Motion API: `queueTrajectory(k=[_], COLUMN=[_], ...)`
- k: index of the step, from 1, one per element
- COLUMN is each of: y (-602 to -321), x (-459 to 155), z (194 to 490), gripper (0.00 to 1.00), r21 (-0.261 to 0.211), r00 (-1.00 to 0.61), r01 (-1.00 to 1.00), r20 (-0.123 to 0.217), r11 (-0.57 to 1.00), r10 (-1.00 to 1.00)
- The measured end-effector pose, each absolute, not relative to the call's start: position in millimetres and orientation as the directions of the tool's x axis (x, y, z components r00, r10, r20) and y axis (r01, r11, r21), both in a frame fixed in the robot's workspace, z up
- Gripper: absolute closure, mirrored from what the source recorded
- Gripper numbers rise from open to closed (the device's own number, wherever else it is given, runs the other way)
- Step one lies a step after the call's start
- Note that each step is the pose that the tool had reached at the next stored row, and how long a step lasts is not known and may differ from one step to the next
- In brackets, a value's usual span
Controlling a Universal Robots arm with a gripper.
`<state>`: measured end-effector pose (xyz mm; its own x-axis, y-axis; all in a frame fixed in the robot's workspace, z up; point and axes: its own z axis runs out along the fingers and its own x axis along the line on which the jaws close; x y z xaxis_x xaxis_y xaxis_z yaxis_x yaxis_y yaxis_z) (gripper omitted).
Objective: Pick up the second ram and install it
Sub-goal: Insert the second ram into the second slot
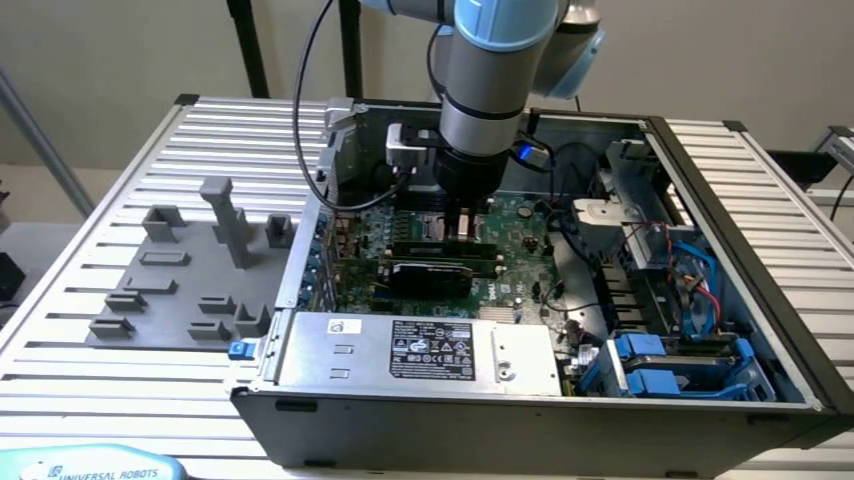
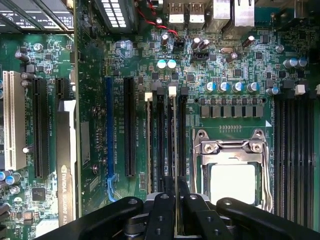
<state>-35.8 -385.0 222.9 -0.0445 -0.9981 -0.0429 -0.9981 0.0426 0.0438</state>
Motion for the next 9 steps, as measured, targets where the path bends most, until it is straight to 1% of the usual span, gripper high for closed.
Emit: queueTrajectory(k=[9], y=[-385.0], x=[-35.9], z=[221.9], gripper=[0.86], r21=[0.044], r00=[-0.047], r01=[-0.998], r20=[-0.035], r11=[0.045], r10=[-0.998])
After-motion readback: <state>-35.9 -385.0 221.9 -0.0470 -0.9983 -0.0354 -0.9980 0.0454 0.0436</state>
